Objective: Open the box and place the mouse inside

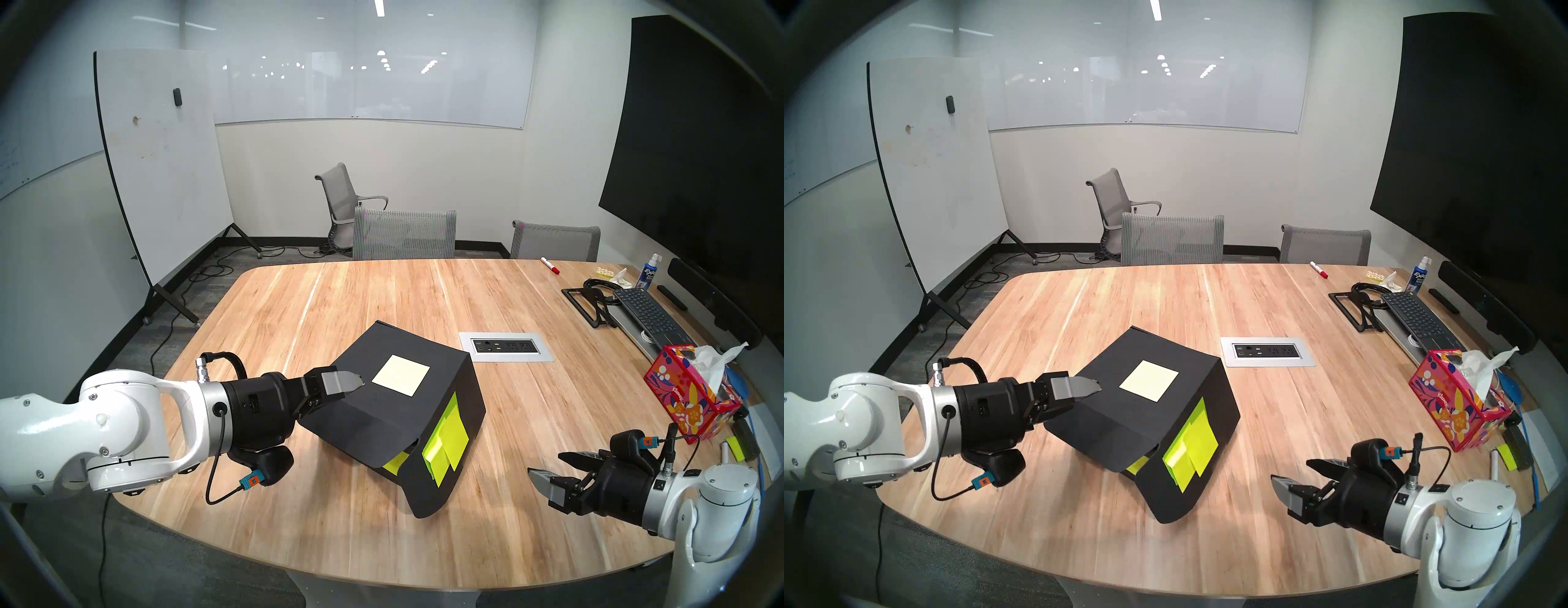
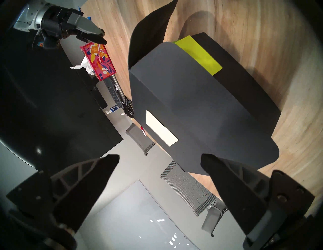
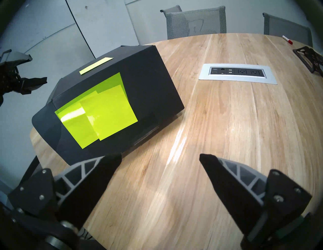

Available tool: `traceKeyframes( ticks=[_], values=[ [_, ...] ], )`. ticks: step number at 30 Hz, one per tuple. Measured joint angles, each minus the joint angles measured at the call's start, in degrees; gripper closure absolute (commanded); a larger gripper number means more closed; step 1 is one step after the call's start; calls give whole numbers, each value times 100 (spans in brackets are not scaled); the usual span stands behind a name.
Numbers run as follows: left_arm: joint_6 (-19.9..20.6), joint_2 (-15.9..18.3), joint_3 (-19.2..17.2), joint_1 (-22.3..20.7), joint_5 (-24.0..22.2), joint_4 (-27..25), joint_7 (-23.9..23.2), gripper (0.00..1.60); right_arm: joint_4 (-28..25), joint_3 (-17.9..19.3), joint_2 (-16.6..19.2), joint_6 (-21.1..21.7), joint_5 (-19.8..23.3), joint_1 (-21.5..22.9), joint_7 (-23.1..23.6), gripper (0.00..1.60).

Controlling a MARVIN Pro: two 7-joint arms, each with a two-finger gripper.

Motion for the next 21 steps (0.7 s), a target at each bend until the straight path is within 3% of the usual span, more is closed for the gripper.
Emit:
traceKeyframes(
  ticks=[21],
  values=[
    [57, -1, 387, -454, -246, 0, -11, 0, 15, 111, 84, -196, 238, -124, 195, 0]
  ],
)
